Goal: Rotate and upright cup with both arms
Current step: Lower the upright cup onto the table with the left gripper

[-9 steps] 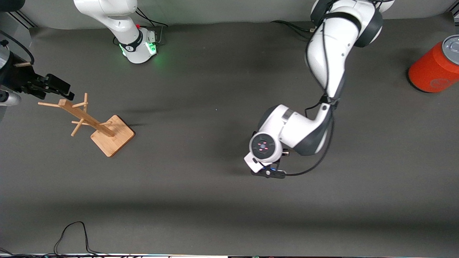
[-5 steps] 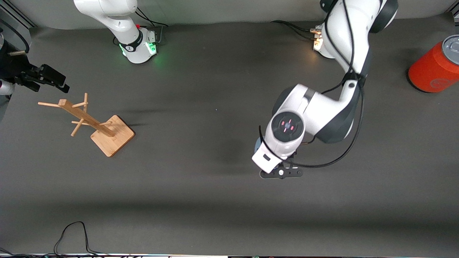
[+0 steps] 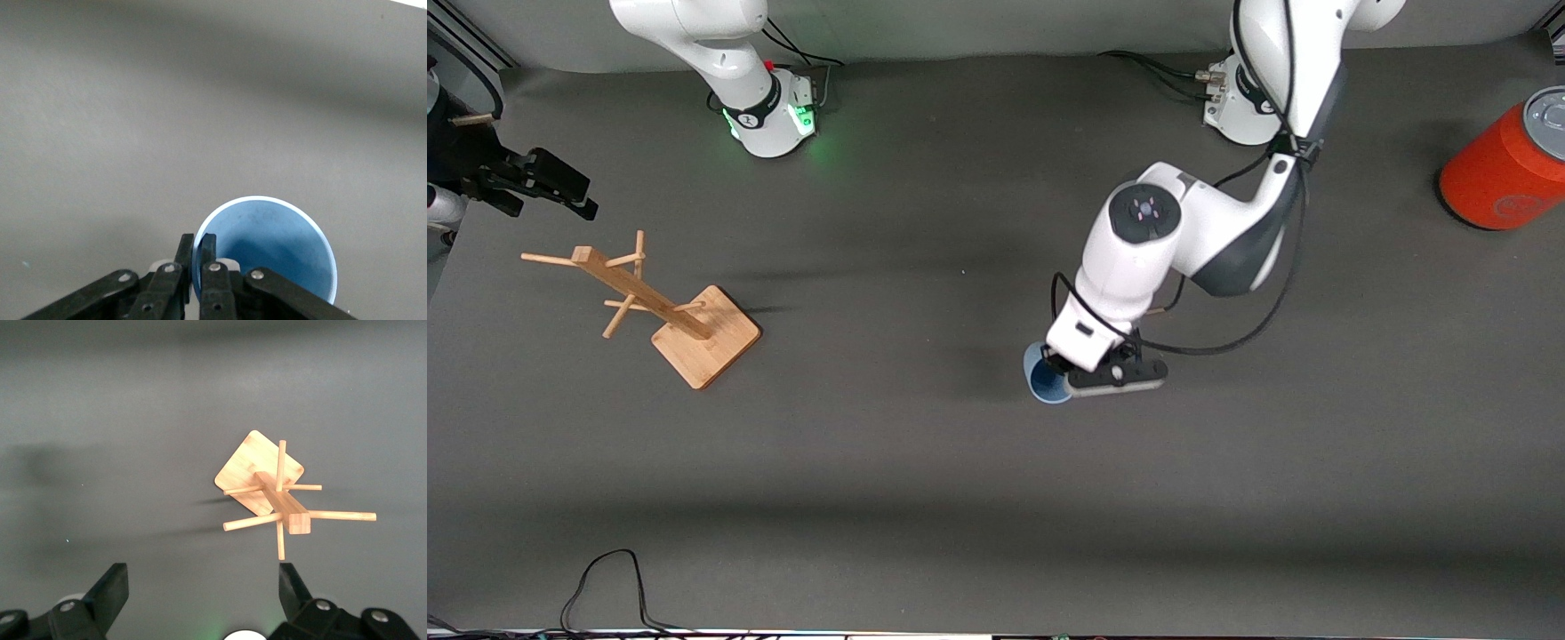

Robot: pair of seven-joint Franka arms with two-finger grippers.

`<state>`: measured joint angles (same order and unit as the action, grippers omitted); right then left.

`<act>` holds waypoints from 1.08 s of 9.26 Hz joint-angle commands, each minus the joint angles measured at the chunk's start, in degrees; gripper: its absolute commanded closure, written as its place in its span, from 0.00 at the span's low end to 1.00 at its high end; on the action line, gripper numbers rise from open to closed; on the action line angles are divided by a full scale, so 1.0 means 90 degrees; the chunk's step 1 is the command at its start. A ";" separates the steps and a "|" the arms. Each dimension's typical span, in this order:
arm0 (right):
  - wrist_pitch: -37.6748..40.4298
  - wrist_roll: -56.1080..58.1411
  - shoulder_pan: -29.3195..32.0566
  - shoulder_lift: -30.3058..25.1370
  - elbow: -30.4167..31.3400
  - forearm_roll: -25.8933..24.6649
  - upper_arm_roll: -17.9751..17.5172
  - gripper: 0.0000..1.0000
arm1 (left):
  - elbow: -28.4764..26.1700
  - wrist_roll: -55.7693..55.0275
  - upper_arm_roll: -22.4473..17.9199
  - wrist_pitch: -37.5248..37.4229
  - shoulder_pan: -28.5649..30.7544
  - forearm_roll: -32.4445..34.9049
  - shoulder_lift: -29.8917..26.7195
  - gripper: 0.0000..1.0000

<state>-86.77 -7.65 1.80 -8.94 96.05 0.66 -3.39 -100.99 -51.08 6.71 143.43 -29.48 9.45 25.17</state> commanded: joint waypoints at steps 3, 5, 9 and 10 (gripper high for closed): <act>-0.0027 0.0049 0.0024 -0.0315 0.0265 -0.0113 -0.0044 0.00 | -0.1445 -0.3836 -0.0092 0.1124 -0.0395 0.3736 -0.0229 1.00; -0.0056 0.0020 -0.0034 -0.0316 0.0275 -0.0113 -0.0044 0.00 | -0.1445 -0.4944 -0.0082 0.1143 -0.0571 0.4601 0.0005 1.00; -0.0105 0.0001 -0.0015 -0.0471 0.0547 -0.0064 -0.0034 0.00 | -0.1435 -0.7219 -0.0082 0.1143 -0.0796 0.6338 0.0298 1.00; -0.0154 0.0001 -0.0024 -0.0598 0.0684 -0.0035 -0.0034 0.00 | -0.1435 -0.7659 -0.0082 0.1134 -0.0835 0.6623 0.0406 1.00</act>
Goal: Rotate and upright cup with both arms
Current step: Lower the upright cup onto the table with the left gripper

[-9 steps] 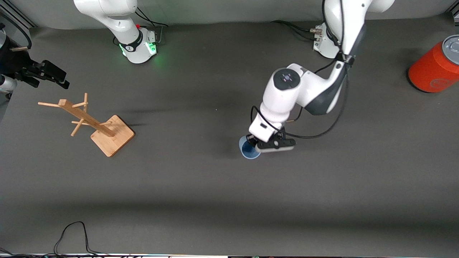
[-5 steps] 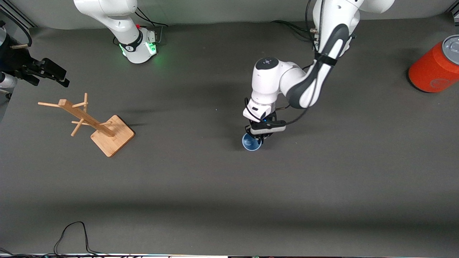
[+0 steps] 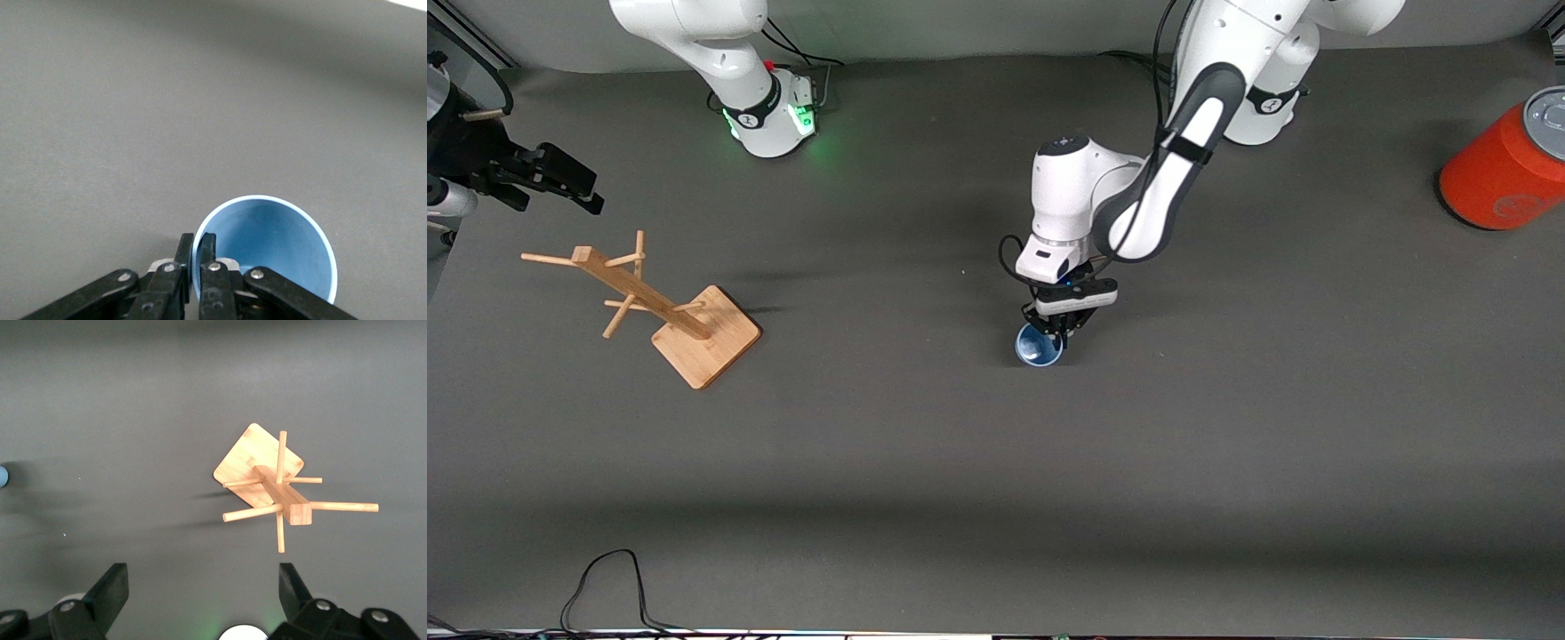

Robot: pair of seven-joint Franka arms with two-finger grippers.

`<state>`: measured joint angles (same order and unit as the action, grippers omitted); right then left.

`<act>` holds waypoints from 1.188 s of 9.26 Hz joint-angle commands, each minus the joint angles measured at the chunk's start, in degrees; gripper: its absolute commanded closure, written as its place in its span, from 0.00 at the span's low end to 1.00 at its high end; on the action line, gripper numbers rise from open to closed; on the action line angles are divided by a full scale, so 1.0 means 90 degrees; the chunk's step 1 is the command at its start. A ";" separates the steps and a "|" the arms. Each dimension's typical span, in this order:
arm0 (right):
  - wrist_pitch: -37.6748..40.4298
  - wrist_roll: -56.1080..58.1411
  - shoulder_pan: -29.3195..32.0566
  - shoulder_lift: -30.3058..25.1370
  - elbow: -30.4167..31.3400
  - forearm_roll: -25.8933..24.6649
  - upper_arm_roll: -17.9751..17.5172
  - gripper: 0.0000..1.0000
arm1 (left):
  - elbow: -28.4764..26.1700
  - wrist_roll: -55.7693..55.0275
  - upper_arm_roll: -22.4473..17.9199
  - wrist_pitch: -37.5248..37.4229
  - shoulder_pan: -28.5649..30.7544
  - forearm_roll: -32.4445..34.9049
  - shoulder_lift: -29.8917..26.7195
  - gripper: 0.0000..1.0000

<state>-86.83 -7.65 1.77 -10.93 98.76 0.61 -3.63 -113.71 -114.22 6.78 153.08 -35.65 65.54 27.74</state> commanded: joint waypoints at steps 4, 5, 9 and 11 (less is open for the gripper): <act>-0.0137 -0.0058 -0.0030 -0.0504 0.0413 -0.0039 -0.0095 0.00 | -0.0003 -0.0815 -0.0080 0.0041 -0.0199 0.0462 0.0131 0.00; -0.0137 -0.0068 -0.0040 -0.0504 0.0461 -0.0029 -0.0095 0.00 | 0.0036 -0.0776 -0.0080 0.0032 -0.0189 0.0462 0.0082 0.00; -0.0040 -0.0068 -0.0059 -0.0709 0.0481 0.0000 -0.0056 0.00 | 0.0095 -0.0339 -0.0051 0.0041 -0.0082 -0.0023 -0.0094 0.00; -0.0282 -0.0039 -0.0059 -0.0641 0.0520 -0.0009 -0.0046 0.00 | 0.0105 0.0878 -0.0041 0.0003 0.0112 -0.1143 -0.0318 0.00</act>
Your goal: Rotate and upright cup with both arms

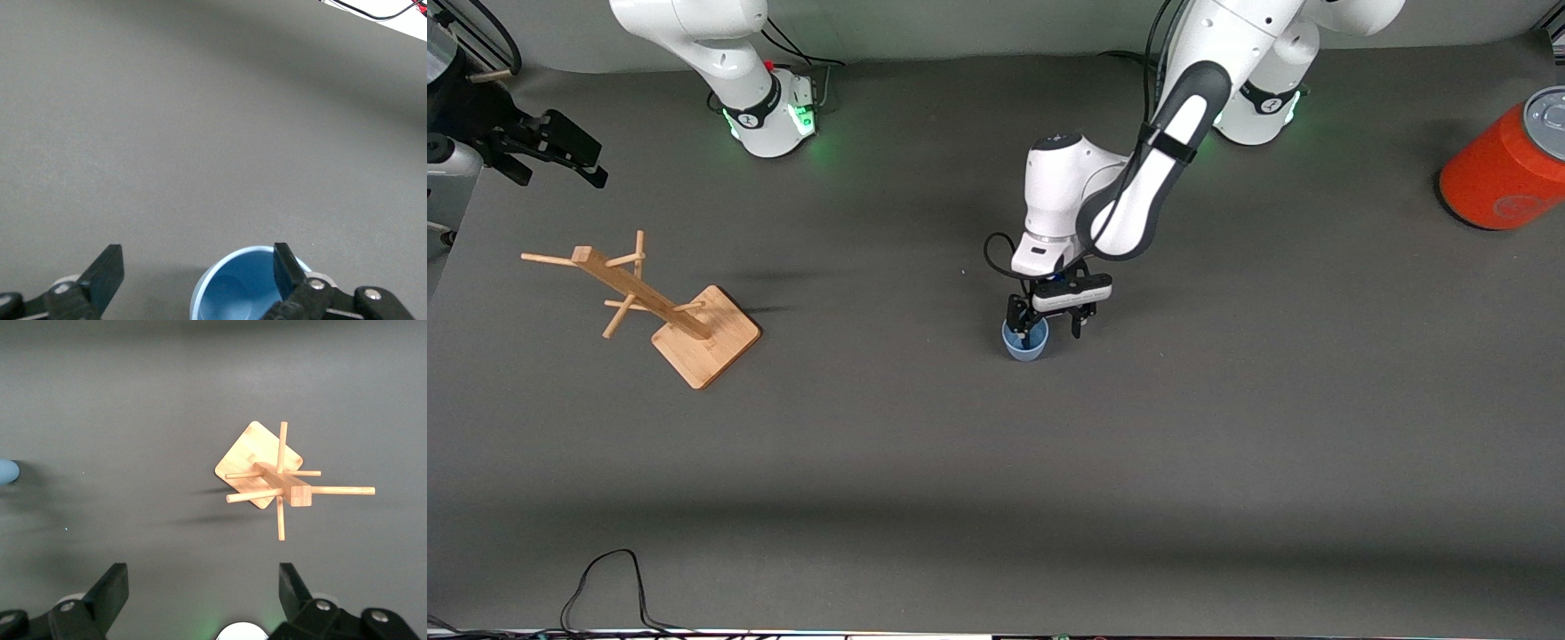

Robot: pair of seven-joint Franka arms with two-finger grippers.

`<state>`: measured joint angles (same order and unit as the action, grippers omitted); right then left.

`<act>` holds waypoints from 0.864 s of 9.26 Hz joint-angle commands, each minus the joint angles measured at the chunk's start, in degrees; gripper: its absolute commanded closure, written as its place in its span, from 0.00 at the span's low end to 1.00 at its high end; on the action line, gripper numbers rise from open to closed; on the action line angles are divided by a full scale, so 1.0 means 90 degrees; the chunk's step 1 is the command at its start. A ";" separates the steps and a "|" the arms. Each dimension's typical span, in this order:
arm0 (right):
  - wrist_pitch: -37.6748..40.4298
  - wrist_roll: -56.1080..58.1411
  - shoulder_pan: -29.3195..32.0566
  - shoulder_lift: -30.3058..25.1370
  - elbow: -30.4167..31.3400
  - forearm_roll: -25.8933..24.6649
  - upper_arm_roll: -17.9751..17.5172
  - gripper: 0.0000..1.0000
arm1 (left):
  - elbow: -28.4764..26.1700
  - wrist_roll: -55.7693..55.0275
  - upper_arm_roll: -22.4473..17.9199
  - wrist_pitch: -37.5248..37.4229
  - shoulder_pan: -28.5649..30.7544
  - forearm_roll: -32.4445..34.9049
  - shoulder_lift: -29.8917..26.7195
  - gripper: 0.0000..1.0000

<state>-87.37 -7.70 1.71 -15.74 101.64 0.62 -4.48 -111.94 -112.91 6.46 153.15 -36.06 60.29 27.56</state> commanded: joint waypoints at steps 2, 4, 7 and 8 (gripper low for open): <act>-0.0312 0.0025 -0.0043 -0.0096 0.0240 -0.0010 0.0058 0.00 | 0.0219 0.2857 0.0005 -0.0363 0.0431 -0.2208 -0.0445 0.00; -0.0331 0.0036 -0.0043 -0.0067 0.0230 -0.0010 0.0058 0.00 | 0.1319 0.5590 -0.0062 -0.1707 0.0540 -0.4200 -0.0436 0.00; -0.0361 0.0036 -0.0043 -0.0086 0.0240 -0.0010 0.0058 0.00 | 0.2279 0.7939 -0.0014 -0.2931 0.1368 -0.4881 -0.0426 0.00; -0.0380 0.0036 -0.0043 -0.0077 0.0230 -0.0010 0.0058 0.00 | 0.2572 0.8778 -0.0024 -0.3340 0.1670 -0.5172 -0.0426 0.00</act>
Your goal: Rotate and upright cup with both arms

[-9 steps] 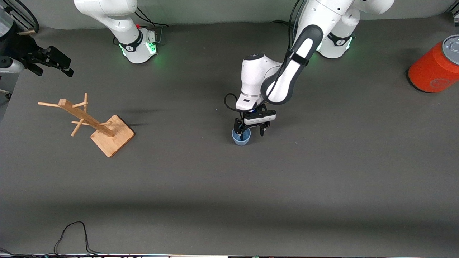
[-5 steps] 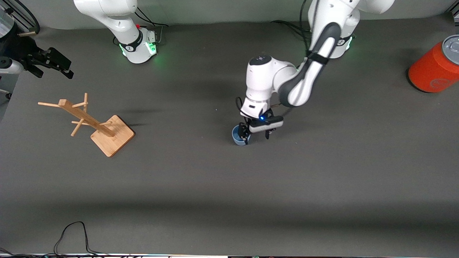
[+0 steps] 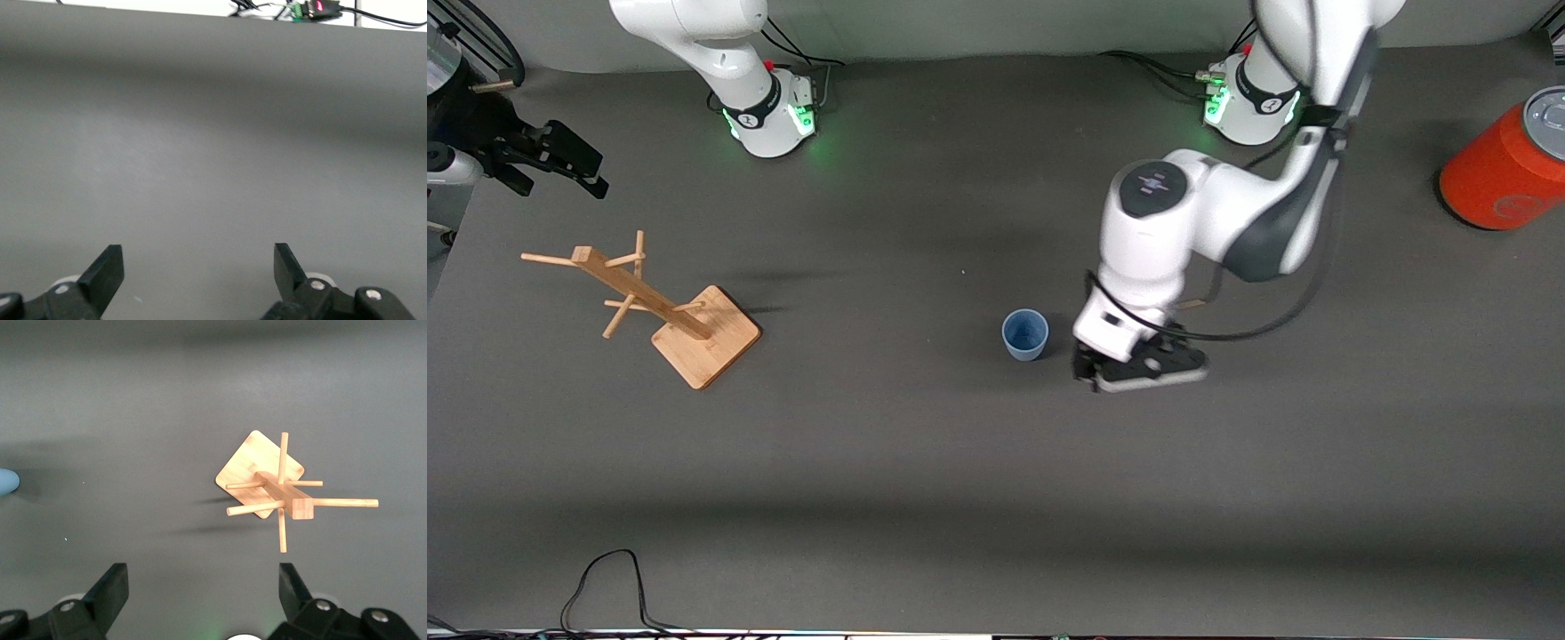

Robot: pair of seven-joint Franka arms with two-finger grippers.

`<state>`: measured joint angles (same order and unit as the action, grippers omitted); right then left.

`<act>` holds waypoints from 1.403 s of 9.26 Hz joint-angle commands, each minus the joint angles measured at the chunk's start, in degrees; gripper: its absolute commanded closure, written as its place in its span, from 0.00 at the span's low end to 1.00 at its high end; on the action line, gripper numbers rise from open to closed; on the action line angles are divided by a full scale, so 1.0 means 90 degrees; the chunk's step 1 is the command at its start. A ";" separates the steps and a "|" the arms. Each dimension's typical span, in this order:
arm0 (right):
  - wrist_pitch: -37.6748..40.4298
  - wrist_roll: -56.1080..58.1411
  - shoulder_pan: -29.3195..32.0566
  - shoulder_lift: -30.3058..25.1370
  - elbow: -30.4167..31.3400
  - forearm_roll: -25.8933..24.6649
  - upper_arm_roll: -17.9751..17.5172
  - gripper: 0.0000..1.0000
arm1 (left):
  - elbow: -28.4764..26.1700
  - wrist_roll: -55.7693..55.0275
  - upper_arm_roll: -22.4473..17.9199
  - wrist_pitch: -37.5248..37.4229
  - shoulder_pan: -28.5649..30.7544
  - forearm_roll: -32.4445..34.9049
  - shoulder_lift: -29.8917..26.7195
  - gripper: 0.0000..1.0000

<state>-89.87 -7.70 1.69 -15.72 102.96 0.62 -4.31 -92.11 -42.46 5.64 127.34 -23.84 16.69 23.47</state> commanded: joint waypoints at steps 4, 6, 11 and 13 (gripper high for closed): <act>-0.0190 0.0172 -0.0032 0.0086 0.0045 0.0009 0.0107 0.00 | 0.0685 0.2986 0.0057 -0.1959 0.1308 -0.0798 -0.0555 0.00; -0.0190 0.0163 -0.0032 0.0175 0.0035 0.0136 0.0107 0.00 | 0.0150 0.3155 0.0086 -0.2546 0.1845 -0.1023 -0.1383 0.00; 0.0161 0.0250 -0.0012 0.0243 -0.0024 0.0117 0.0127 0.00 | -0.1513 0.3916 -0.0030 -0.2722 0.2570 -0.1453 -0.3125 0.00; 0.0201 0.0250 0.0026 0.0243 -0.0043 0.0126 0.0137 0.00 | -0.1513 0.4344 -0.0749 -0.2869 0.2250 -0.1657 -0.3242 0.00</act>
<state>-88.90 -6.96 1.70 -13.50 103.42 1.09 -3.42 -104.38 -7.09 2.78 102.09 -1.56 3.90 -3.85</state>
